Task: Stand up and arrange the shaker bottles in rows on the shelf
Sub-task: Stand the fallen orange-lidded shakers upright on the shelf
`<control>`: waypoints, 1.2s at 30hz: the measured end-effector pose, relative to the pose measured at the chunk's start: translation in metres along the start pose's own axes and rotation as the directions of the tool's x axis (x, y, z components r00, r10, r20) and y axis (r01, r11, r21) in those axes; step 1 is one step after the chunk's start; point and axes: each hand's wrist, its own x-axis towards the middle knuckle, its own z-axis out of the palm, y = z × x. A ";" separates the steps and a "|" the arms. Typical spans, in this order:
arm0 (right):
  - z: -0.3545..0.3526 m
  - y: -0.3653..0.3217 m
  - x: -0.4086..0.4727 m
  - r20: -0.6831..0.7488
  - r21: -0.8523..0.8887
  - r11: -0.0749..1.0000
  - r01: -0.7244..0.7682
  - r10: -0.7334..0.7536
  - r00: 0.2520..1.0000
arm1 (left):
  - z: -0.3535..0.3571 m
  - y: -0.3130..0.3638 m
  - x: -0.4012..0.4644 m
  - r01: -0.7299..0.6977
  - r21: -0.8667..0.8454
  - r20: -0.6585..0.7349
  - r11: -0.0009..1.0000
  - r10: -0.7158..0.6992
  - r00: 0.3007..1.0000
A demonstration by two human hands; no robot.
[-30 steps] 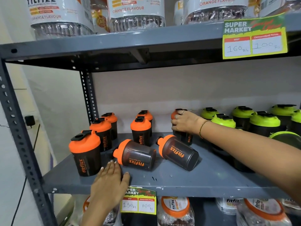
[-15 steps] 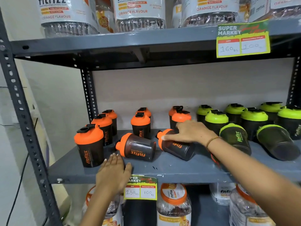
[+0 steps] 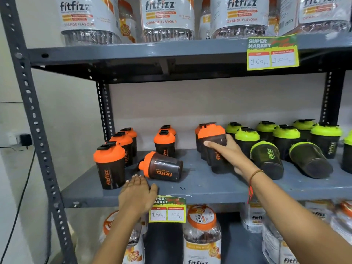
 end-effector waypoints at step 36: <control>0.133 -0.042 -0.014 0.581 -0.657 0.602 0.453 0.021 0.814 | 0.002 -0.001 -0.003 -0.013 -0.019 -0.041 1.000 0.013 0.999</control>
